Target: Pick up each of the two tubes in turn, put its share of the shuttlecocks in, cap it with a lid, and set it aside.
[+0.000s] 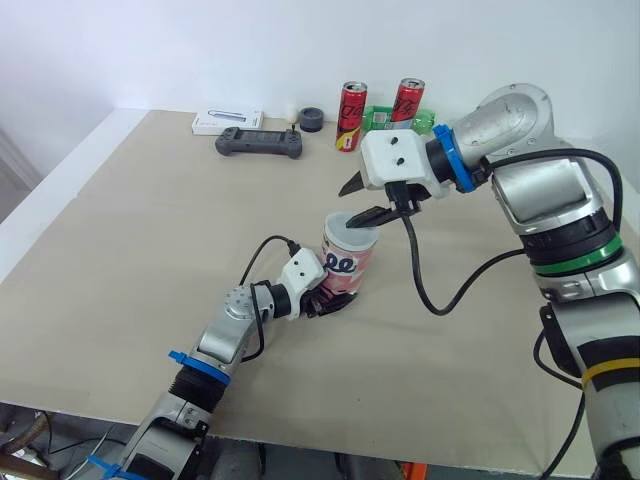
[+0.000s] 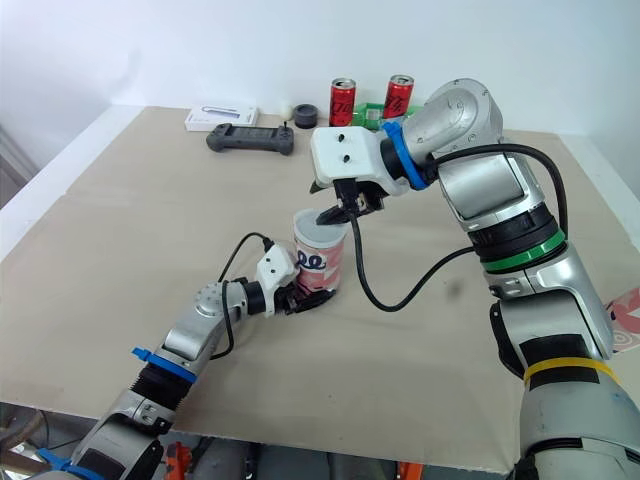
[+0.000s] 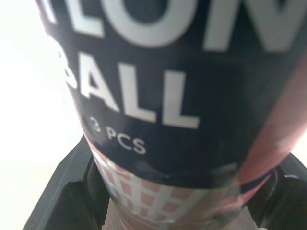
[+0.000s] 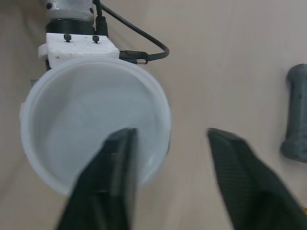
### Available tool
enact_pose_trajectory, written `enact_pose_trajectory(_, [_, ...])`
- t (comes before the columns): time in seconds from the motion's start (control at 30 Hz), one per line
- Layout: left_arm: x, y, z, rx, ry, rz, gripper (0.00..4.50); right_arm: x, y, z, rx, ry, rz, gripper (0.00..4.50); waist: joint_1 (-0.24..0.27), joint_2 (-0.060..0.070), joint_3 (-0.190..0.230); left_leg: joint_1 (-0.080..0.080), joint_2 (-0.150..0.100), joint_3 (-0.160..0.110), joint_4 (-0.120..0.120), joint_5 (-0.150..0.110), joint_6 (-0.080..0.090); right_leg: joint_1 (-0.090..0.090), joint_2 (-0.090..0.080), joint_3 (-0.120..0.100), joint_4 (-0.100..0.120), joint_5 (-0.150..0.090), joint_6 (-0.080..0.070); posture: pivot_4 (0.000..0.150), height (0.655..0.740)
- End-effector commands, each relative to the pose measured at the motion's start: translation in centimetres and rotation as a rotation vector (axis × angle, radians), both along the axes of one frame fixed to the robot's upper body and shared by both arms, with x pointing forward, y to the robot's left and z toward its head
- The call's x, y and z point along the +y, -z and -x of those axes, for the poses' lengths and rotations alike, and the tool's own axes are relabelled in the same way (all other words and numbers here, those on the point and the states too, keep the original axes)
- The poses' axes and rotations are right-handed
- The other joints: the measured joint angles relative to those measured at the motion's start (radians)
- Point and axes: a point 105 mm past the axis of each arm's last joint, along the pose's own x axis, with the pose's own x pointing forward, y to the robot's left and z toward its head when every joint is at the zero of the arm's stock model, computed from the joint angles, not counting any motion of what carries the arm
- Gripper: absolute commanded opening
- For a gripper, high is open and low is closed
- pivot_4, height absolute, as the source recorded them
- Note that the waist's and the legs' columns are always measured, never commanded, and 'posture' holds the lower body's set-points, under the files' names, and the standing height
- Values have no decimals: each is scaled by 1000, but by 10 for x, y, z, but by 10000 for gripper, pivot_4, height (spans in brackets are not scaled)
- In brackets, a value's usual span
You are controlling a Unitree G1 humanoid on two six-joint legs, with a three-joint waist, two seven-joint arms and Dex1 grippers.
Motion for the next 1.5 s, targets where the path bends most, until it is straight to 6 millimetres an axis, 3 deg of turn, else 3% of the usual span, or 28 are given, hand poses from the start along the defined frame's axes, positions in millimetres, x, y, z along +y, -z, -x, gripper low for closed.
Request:
enact_pose_trajectory(0.03, [1, 4, 2, 10, -1, -18, 30464, -2, -5, 1, -22, -2, 13, 42247, 0, 0, 0, 0, 0, 0, 0, 0, 0, 0, 0, 0, 0, 0, 0, 1500, 7400])
enact_pose_trajectory(0.07, [1, 4, 2, 10, -1, -17, 30464, -2, -5, 1, -23, -2, 13, 44354, 0, 0, 0, 0, 0, 0, 0, 0, 0, 0, 0, 0, 0, 0, 0, 1500, 7400])
enact_pose_trajectory(0.23, [0, 4, 2, 10, 0, -17, 30464, 0, -12, 1, -46, -5, -3, 44354, 0, 0, 0, 0, 0, 0, 0, 0, 0, 0, 0, 0, 0, 0, 0, 1500, 7400])
enact_pose_trajectory(0.47, [1, 4, 2, 9, -1, -16, 30464, 5, -39, 6, -83, -24, -82, 44354, 0, 0, 0, 0, 0, 0, 0, 0, 0, 0, 0, 0, 0, 0, 0, 1500, 7400])
enact_pose_trajectory(0.57, [1, 3, 1, 8, -1, -15, 30464, 5, -45, 11, -67, -42, -103, 36143, 0, 0, 0, 0, 0, 0, -1, 0, 0, 0, 0, 0, 0, 0, 0, 1500, 7400])
enact_pose_trajectory(0.7, [0, 3, 0, 6, -1, -14, 30464, 7, -41, 20, -16, -76, -105, 14771, 0, 0, 0, 0, 0, 0, -1, 0, 0, 0, 0, 0, 0, 0, 0, 1500, 7400])
enact_pose_trajectory(0.8, [0, 3, 0, 5, 0, -14, 30464, 10, -27, 25, 37, -95, -79, 778, 0, 0, 0, 0, 0, 0, -1, 0, 0, 0, 0, 0, 0, -1, 0, 1500, 7400])
enact_pose_trajectory(1.03, [0, 2, 0, 4, -1, -13, 30464, 11, 18, 28, 158, -94, 6, 778, 0, 0, 0, 0, 0, 0, -1, 0, 0, 0, 0, 0, 0, -1, 0, 1500, 7400])
enact_pose_trajectory(1.5, [0, 1, -2, 2, -7, -11, 30464, 1, 67, 20, 220, -67, 143, 778, 0, -1, -2, 4, 0, 0, -2, 0, 0, 4, 0, 0, 0, -1, 0, 1500, 7400])
